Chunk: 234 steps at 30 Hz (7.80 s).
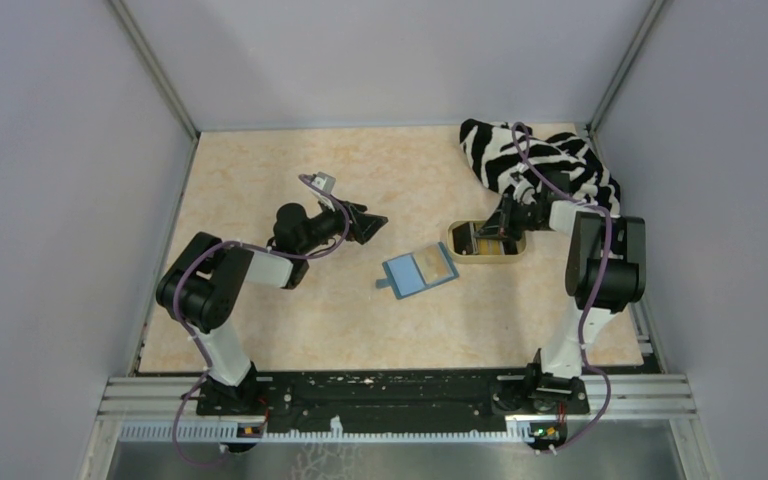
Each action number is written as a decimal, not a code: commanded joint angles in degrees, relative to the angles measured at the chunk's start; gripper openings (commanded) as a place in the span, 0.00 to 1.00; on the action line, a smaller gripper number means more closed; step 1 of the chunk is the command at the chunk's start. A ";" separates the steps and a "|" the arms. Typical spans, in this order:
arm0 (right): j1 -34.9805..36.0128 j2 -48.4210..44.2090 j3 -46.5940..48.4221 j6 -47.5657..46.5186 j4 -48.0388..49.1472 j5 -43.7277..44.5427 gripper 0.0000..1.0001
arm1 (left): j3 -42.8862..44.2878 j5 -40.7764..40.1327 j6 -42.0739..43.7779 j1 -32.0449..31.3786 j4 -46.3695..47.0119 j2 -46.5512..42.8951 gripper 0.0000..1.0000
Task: Put the credit cards into the card holder
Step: Pick up the credit card from the storage box, then insert the credit card into the card holder.
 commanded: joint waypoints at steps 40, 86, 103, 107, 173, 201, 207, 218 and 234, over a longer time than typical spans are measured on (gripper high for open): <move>-9.87 -12.96 1.59 -1.53 0.43 -4.74 0.00 | 6.74 19.78 -23.40 0.54 27.83 16.29 0.94; 9.98 -8.61 1.89 -4.24 2.13 -15.91 0.31 | 21.11 18.44 -41.87 -9.96 37.12 30.11 0.00; 18.54 -16.90 -1.91 -30.24 -4.45 -15.34 0.71 | 7.90 17.53 -31.59 -9.19 37.08 15.36 0.00; 19.89 -15.72 -1.58 -30.16 -4.72 -14.63 0.50 | 7.62 18.11 -31.75 -9.24 37.10 14.63 0.00; 27.44 -12.05 0.77 -35.66 -7.16 24.94 0.33 | -7.31 11.36 -35.13 -4.18 24.52 14.61 0.00; 30.60 -5.51 4.49 -30.52 -11.27 30.50 0.32 | -5.84 8.12 -34.43 -4.40 14.27 16.57 0.00; 31.02 -5.19 4.83 -30.31 -11.66 29.86 0.31 | -5.81 8.08 -34.38 -4.34 13.35 16.94 0.00; 31.83 -4.73 5.27 -29.92 -12.43 28.75 0.30 | -5.47 9.14 -36.66 -4.36 15.14 18.59 0.00; 31.83 -5.38 5.48 -29.77 -12.55 29.89 0.34 | -6.77 10.55 -41.94 -4.61 23.42 20.80 0.00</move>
